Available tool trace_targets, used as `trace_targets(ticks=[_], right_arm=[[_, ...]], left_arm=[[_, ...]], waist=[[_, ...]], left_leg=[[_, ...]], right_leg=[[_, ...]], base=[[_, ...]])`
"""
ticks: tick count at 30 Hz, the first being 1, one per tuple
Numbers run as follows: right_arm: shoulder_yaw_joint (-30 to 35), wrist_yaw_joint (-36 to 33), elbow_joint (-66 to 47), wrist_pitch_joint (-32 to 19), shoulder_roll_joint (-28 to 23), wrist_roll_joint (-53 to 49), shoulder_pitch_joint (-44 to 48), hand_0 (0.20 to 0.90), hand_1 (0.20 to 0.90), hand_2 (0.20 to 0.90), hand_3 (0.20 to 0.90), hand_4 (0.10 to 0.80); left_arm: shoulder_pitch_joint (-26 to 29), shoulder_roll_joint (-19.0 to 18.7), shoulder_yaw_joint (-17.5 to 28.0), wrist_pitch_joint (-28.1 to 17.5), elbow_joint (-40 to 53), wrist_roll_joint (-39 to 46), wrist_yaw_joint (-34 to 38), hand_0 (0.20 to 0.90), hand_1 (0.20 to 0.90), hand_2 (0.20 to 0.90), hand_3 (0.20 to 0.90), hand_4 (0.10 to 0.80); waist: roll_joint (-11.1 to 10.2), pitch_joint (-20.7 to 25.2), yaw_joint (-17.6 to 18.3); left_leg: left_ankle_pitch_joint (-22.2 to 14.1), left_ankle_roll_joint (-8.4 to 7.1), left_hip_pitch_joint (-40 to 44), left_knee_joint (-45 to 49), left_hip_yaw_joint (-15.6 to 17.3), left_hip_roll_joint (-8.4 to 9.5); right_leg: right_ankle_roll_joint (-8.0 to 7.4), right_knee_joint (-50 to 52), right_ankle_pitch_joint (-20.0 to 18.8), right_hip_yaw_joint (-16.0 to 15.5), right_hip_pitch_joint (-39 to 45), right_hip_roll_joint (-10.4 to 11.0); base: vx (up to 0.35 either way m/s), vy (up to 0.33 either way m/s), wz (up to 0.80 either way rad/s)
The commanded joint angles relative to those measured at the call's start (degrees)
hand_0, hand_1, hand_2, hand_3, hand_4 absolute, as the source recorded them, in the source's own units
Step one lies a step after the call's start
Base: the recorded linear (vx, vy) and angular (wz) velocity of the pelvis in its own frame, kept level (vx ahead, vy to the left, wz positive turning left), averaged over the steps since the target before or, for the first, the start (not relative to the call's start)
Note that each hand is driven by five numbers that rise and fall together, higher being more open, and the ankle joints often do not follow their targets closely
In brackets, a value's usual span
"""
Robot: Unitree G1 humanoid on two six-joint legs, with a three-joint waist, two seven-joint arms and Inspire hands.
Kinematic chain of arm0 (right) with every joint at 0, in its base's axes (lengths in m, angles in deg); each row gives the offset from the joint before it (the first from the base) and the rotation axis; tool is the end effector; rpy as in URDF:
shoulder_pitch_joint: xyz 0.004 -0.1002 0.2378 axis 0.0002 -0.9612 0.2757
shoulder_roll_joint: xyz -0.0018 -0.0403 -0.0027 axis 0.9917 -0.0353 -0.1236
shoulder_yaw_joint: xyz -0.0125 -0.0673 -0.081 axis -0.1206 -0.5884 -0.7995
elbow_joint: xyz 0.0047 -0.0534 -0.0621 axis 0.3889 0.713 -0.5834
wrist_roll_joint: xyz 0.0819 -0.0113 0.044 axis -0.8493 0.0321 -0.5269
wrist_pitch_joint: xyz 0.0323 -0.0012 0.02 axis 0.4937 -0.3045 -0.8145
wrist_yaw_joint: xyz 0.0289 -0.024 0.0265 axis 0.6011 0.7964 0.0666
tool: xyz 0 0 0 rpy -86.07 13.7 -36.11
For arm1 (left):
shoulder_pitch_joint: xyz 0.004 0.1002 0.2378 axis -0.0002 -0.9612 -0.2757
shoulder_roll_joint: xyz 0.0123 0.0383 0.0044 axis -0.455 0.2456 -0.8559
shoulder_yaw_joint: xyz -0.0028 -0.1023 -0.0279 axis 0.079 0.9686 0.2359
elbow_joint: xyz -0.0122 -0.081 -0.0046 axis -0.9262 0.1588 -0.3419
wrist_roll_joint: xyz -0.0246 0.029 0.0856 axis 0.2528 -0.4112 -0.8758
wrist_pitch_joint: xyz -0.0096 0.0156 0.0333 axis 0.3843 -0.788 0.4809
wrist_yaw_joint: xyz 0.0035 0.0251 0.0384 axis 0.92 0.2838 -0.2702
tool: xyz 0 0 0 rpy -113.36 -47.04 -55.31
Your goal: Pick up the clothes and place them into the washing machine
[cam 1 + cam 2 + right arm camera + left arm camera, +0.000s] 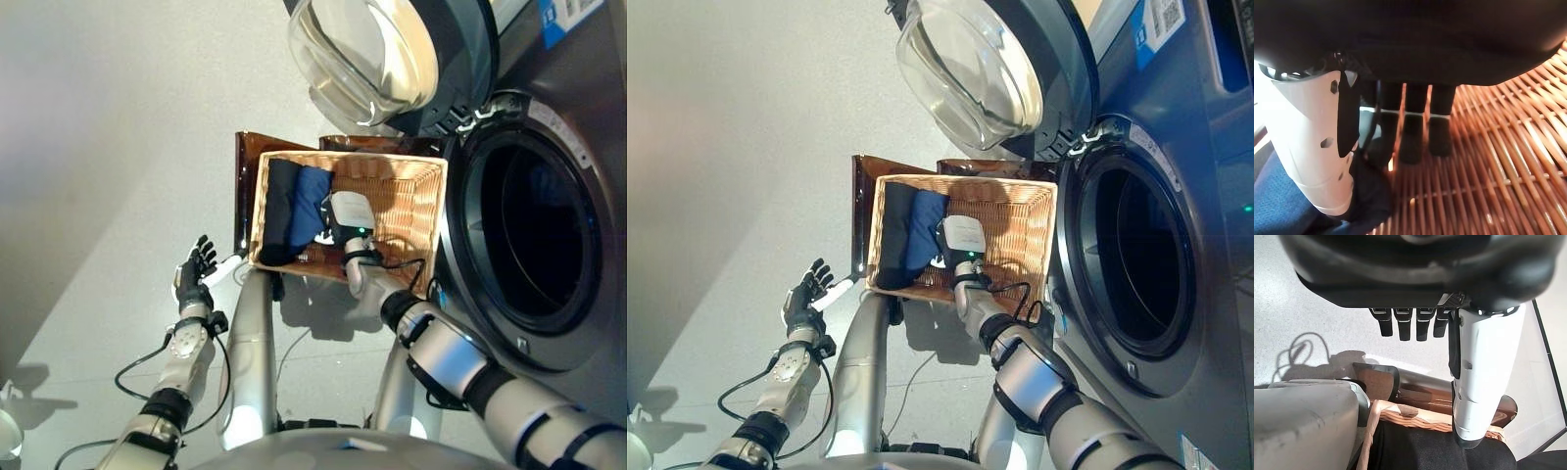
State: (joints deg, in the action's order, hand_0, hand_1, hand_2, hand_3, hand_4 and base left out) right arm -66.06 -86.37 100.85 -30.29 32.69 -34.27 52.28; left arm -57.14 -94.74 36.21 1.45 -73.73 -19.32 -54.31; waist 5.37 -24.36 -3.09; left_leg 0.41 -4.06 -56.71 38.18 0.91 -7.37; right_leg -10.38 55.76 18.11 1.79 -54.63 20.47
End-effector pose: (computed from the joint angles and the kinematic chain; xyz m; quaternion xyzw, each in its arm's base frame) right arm 0.2904 -0.0899 0.0106 -0.5881 -0.0452 0.0251 0.8071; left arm 0.1876 0.1968 -0.0341 -0.0597 0.1402 0.1657 0.9743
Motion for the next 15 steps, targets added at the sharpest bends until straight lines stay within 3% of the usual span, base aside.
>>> trace_targets(ticks=[1, 15], right_arm=[[2.3, -2.8, -2.9, -3.8, 1.3, -2.3, 0.6, 0.2, 0.2, 0.2, 0.2, 0.3], [7.7, -3.7, -11.0, -8.0, -6.7, -8.9, -3.9, 0.2, 0.2, 0.2, 0.2, 0.3]], left_arm=[[-1.7, -4.1, -0.4, -3.8, 2.6, -0.1, 1.7, 0.9, 0.9, 0.9, 0.9, 0.8], [-1.9, -3.7, 1.2, -4.1, 1.5, -0.8, 2.0, 0.9, 0.9, 0.9, 0.9, 0.8]], waist=[[1.1, 1.1, -0.7], [-0.1, 1.2, 0.9]], left_leg=[[-9.1, -2.81, 1.0, 7.4, -2.1, -2.24], [-8.2, -3.12, 3.5, 4.4, -1.7, -2.88]], right_leg=[[0.43, -10.3, -12.9, 3.7, -0.1, 2.0], [0.05, -12.9, -14.0, 3.2, 1.9, 1.7]], base=[[0.0, 0.0, 0.0], [0.0, 0.0, 0.0]])
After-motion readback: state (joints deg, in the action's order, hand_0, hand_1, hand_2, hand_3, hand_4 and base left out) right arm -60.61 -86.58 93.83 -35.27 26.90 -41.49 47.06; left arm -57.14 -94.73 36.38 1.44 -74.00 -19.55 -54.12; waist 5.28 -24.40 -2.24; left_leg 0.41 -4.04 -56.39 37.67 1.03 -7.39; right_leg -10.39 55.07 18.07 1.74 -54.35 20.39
